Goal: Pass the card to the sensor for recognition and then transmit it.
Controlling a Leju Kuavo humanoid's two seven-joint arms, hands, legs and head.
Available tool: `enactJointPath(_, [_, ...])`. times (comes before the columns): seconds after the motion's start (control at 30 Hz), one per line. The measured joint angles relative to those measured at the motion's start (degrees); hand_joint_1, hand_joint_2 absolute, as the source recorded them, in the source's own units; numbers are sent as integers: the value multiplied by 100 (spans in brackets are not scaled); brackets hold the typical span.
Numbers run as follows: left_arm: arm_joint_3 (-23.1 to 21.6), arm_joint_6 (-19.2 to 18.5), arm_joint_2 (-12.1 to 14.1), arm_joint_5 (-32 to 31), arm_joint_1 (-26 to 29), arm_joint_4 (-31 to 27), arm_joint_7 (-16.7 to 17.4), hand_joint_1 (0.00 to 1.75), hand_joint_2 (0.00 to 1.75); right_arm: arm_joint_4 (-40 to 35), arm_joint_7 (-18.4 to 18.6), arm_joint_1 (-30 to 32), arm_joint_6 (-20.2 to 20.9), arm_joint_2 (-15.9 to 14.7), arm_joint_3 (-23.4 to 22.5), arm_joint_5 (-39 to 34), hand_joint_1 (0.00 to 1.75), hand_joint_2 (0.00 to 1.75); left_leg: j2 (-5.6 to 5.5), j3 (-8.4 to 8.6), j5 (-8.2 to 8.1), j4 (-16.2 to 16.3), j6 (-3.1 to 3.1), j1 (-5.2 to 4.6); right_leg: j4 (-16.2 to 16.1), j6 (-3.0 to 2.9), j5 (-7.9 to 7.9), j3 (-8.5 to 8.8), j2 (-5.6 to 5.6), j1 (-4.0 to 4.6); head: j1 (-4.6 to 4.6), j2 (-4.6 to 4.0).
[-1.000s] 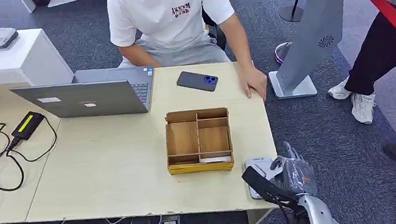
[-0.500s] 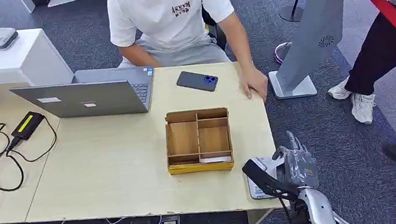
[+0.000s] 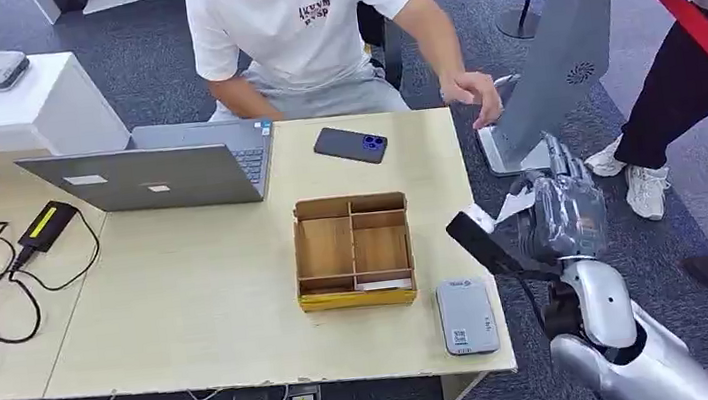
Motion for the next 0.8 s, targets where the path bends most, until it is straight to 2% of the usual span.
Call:
enactJointPath(0.2, [-59, -26, 20, 133, -111, -55, 168, 0, 175, 81, -101, -912, 727, 72, 230, -500, 175, 175, -2, -9, 4, 0, -1, 0, 2, 1, 2, -1, -5, 0, 4, 0])
enactJointPath(0.37, [-186, -48, 33, 149, -264, -66, 240, 0, 175, 481, -127, -1547, 979, 278, 590, -647, 175, 175, -13, -14, 6, 0, 2, 0, 2, 1, 2, -3, -16, 0, 0, 0])
enactJointPath(0.8, [-483, -7, 90, 155, -360, -142, 345, 0, 175, 1889, 0, -2440, 968, 909, 1368, -645, 175, 175, -14, -21, 6, 0, 2, 0, 2, 1, 2, -10, -17, 0, 4, 0])
